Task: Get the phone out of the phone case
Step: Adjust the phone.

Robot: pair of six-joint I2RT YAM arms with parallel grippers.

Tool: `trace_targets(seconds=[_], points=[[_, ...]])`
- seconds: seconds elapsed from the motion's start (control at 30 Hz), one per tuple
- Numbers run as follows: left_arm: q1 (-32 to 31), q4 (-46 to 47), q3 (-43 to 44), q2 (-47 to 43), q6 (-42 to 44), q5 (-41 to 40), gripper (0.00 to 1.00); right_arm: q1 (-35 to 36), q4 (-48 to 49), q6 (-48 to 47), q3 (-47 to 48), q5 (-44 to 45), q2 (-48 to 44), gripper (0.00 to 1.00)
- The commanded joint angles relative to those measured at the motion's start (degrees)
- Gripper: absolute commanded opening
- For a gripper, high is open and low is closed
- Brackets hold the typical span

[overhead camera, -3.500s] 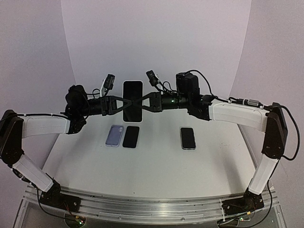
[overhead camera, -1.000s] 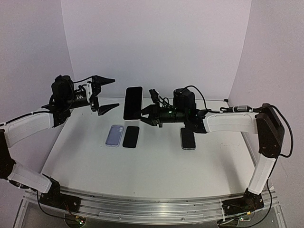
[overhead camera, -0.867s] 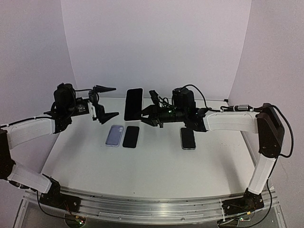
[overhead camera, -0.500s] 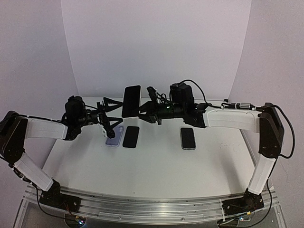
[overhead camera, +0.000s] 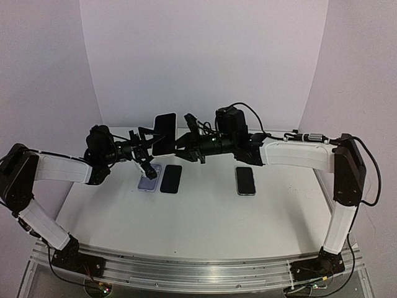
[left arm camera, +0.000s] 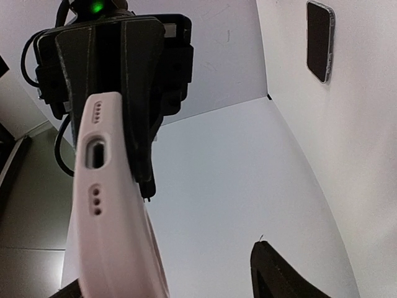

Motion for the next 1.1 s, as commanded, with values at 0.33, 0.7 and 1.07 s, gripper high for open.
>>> trace_targets(seconds=[0.33,0.7,1.07], points=[[-1.3,-15.6,2.2,-7.4,-6.3,3.8,0.0,-0.5,-8.8,-11.7,2.7,4.0,-6.1,0.4],[-1.8,-41.2,10.0,-14.2,-30.9,4.4,0.0,9.2,-19.3,-75.2,-6.0,26.9,-20.8,0.64],[-2.3,-43.7,13.0,-14.1,-37.1,4.0,0.0,12.0,2.9,-92.3,-11.1,32.1,-16.2,0.49]])
